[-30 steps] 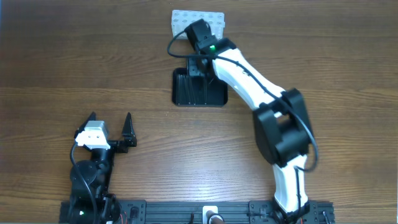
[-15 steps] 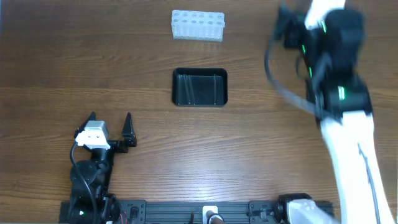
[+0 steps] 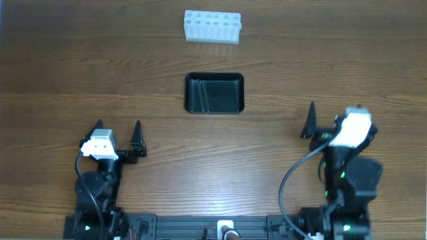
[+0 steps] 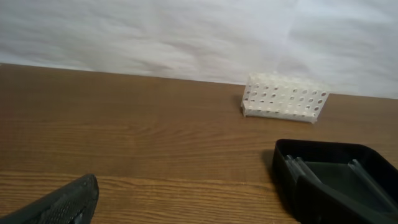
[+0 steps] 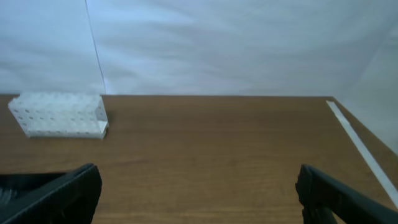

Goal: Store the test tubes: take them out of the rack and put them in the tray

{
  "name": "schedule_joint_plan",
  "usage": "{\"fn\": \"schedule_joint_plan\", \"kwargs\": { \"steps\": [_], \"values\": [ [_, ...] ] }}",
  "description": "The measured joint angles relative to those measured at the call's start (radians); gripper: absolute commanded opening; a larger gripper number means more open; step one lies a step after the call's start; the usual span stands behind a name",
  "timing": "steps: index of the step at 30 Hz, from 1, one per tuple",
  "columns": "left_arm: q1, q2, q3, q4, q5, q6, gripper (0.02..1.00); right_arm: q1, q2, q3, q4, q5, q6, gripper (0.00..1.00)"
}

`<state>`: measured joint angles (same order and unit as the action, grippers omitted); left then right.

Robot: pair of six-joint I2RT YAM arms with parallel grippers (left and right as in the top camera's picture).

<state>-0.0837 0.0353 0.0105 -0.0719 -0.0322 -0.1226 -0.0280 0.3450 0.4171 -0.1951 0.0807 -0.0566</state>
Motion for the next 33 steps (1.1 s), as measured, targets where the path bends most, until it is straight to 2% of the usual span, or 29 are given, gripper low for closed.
{"fn": "schedule_joint_plan", "kwargs": {
  "steps": [7, 10, 17, 33],
  "values": [
    [0.0, 0.0, 0.0, 0.0, 0.0, 0.0, 0.998, 0.074, -0.172, -0.276, 0.227, 0.001, 0.001, 0.993],
    [0.0, 0.0, 0.0, 0.0, 0.0, 0.0, 0.998, 0.114, -0.186, -0.376, 0.305, 0.025, 0.007, 0.993],
    [0.0, 0.0, 0.0, 0.0, 0.0, 0.0, 1.0, 0.147, -0.188, -0.407, 0.306, 0.103, 0.034, 0.991],
    [0.0, 0.0, 0.0, 0.0, 0.0, 0.0, 0.993, 0.147, -0.329, -0.407, 0.146, 0.117, 0.034, 0.993]
  ]
}}
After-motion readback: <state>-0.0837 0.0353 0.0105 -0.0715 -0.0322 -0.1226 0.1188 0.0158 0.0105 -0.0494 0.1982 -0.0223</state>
